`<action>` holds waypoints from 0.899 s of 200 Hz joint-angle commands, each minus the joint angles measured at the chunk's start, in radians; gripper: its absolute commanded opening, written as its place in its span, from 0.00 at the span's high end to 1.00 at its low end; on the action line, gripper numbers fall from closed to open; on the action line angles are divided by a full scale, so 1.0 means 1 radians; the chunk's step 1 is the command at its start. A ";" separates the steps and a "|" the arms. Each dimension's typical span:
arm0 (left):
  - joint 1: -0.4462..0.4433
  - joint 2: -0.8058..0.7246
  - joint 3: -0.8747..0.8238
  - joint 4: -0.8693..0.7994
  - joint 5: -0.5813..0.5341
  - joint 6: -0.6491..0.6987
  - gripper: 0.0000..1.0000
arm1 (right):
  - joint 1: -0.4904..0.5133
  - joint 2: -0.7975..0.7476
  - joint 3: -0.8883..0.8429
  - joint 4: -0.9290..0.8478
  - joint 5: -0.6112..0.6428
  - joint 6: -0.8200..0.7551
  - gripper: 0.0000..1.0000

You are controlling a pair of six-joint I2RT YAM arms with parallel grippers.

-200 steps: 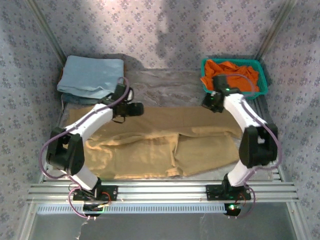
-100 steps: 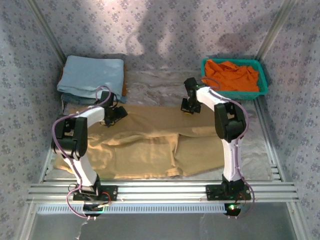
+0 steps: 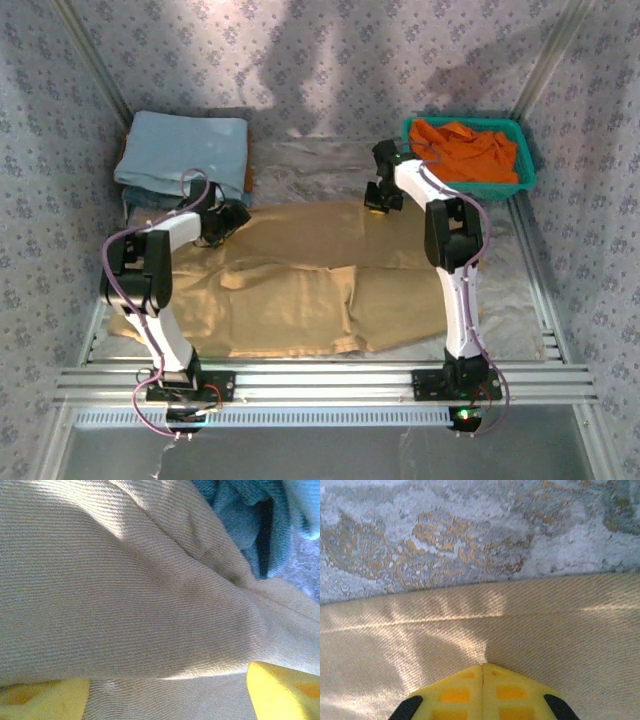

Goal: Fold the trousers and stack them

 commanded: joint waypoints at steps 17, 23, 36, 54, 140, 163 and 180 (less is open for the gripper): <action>0.004 -0.247 -0.135 -0.063 0.015 0.004 0.08 | 0.033 -0.310 -0.156 -0.028 0.071 0.001 0.70; 0.002 -0.295 -0.160 -0.069 0.011 0.000 0.07 | 0.037 -0.374 -0.214 -0.024 0.097 0.021 0.67; 0.000 -0.396 -0.212 -0.093 -0.005 -0.009 0.06 | 0.041 -0.517 -0.363 -0.011 0.140 0.063 0.65; -0.006 -0.519 -0.293 -0.105 -0.002 -0.030 0.05 | 0.048 -0.694 -0.615 0.026 0.142 0.121 0.70; -0.011 -0.927 -0.461 -0.186 0.013 -0.043 0.00 | 0.186 -0.721 -1.093 0.231 0.114 0.341 1.00; -0.009 -0.912 -0.461 -0.189 0.025 -0.045 0.00 | 0.120 -0.715 -1.143 0.216 0.109 0.379 1.00; -0.010 -0.905 -0.471 -0.173 0.047 -0.065 0.00 | 0.101 -0.762 -1.200 0.187 0.117 0.463 1.00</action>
